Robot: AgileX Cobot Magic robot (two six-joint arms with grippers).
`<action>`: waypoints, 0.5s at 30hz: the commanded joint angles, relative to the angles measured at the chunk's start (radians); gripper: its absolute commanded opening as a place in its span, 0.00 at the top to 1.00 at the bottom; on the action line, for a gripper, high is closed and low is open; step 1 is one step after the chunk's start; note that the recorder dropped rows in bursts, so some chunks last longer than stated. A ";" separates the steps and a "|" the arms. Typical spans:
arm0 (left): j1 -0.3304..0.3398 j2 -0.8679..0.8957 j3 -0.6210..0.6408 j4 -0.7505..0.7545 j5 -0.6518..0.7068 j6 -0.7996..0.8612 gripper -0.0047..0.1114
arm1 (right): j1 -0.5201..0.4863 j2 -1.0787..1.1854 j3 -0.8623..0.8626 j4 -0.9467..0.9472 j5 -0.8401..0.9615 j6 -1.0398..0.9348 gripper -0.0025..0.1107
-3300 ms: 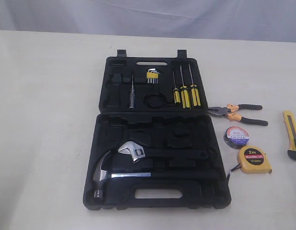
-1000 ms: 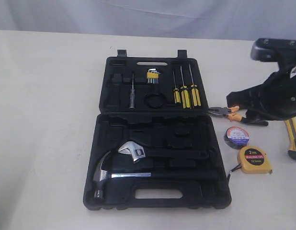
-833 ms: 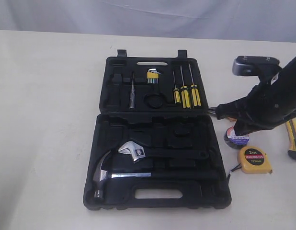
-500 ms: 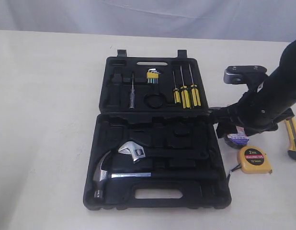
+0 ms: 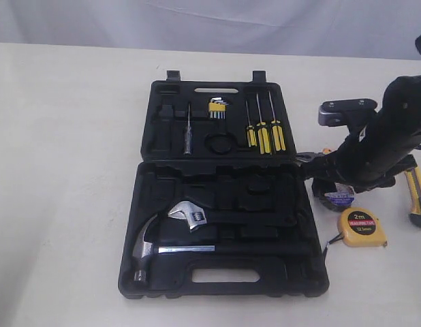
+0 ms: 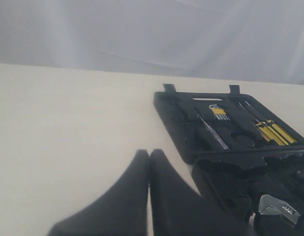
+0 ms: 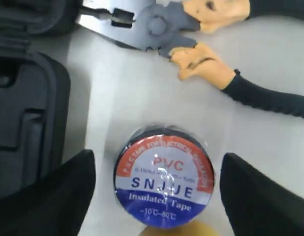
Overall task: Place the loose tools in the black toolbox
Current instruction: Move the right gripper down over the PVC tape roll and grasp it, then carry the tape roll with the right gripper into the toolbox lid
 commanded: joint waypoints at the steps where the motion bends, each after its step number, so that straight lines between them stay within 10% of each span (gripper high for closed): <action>1: -0.005 0.004 0.003 0.006 -0.004 0.001 0.96 | -0.002 0.044 -0.006 -0.010 -0.015 0.008 0.38; 15: -0.005 0.004 0.003 0.006 -0.004 0.001 0.96 | 0.000 -0.015 -0.047 -0.009 0.030 0.016 0.98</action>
